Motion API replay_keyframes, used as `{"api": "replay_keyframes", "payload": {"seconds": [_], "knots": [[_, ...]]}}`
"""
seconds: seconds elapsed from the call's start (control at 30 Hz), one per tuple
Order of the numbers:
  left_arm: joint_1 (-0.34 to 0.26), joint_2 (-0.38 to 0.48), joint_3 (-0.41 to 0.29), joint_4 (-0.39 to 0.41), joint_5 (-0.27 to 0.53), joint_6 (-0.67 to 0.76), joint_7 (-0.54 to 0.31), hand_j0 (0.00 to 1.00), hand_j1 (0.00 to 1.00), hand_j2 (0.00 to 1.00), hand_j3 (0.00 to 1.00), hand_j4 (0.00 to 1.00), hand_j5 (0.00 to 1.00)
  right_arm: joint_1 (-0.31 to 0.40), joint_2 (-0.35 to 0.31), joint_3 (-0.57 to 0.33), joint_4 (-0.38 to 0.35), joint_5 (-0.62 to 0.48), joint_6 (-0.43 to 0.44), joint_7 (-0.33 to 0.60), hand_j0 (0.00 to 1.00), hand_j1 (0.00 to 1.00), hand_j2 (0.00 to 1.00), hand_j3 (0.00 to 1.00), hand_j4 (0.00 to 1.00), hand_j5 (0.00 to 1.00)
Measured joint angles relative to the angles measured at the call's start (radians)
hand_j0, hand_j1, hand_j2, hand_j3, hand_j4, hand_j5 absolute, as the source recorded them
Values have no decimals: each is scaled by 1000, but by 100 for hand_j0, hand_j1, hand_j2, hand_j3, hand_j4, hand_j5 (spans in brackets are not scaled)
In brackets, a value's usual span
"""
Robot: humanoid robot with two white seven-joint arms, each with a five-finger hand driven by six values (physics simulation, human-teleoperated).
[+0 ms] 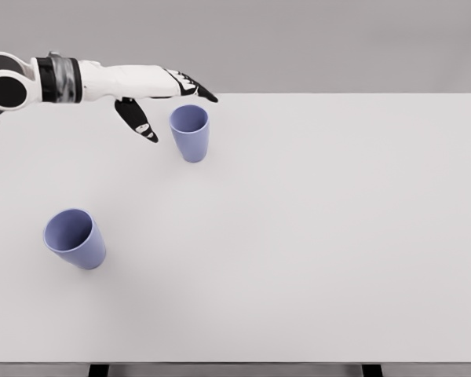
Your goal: Place the right cup on the left cup with left arm
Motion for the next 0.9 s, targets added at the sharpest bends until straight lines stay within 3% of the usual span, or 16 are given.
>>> {"api": "replay_keyframes", "payload": {"seconds": [0.3,0.73,0.9], "knots": [[17,-109,17,173,-3,0,-16,100,100,100,100,100,100,2,0,0,0,0,0,0,100,100,100,100,100,100],[31,-144,15,203,-7,0,-15,100,100,100,100,100,100,0,0,0,0,0,0,0,100,100,100,100,100,100],[41,-148,16,254,-11,0,-15,100,100,100,100,100,100,0,0,0,0,0,0,0,100,100,100,100,100,100]]}}
